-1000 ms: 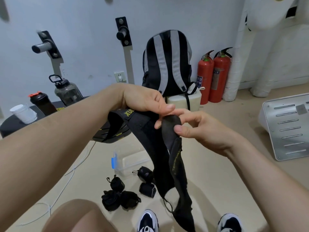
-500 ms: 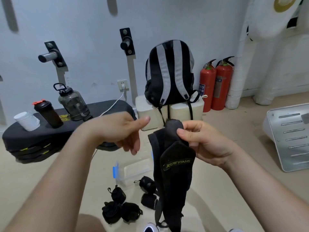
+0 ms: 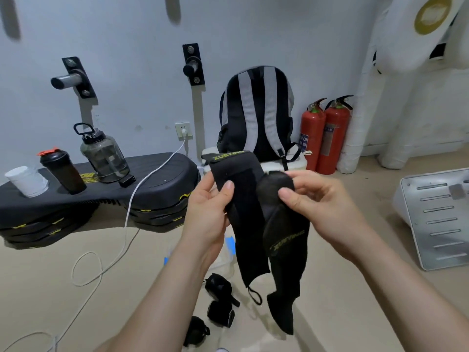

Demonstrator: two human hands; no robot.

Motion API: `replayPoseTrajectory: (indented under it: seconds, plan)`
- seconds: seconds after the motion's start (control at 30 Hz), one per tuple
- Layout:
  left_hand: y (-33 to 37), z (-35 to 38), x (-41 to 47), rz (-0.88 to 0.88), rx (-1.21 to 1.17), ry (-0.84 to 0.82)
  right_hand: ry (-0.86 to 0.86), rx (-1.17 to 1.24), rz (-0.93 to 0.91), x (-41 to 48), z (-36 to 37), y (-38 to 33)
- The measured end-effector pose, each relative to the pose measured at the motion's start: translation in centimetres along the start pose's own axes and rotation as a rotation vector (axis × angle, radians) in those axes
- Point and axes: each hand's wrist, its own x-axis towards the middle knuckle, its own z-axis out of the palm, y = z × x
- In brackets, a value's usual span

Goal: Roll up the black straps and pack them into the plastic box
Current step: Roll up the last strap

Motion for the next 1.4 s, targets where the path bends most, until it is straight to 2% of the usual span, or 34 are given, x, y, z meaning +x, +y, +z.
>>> replayPoseTrajectory:
  seconds: [0.2,0.37,0.53,0.97,1.27,1.37,1.4]
  plan:
    - [-0.1,1.5,-0.1,0.004,-0.107,-0.024,0.05,0.044,0.02,-0.4,3.3,0.7]
    - [-0.5,2.0,-0.2,0.013,-0.165,-0.006,0.187,0.099,0.043,0.0,4.3,1.0]
    - [-0.5,1.9,-0.5,0.031,-0.166,-0.01,0.25,0.109,0.075,0.1,4.7,1.0]
    - [-0.6,1.8,-1.0,0.079,-0.133,0.003,0.322,-0.025,0.09,-0.2,5.6,1.3]
    - [-1.4,2.2,-0.6,0.151,-0.011,0.135,0.323,-0.255,0.016,-0.1,5.7,1.6]
    - [-1.4,2.0,-0.3,0.161,-0.034,0.199,0.371,-0.318,0.084,0.1,5.5,1.6]
    - [-1.3,2.0,-0.2,0.15,-0.066,0.203,0.328,-0.317,0.14,0.3,5.1,1.4]
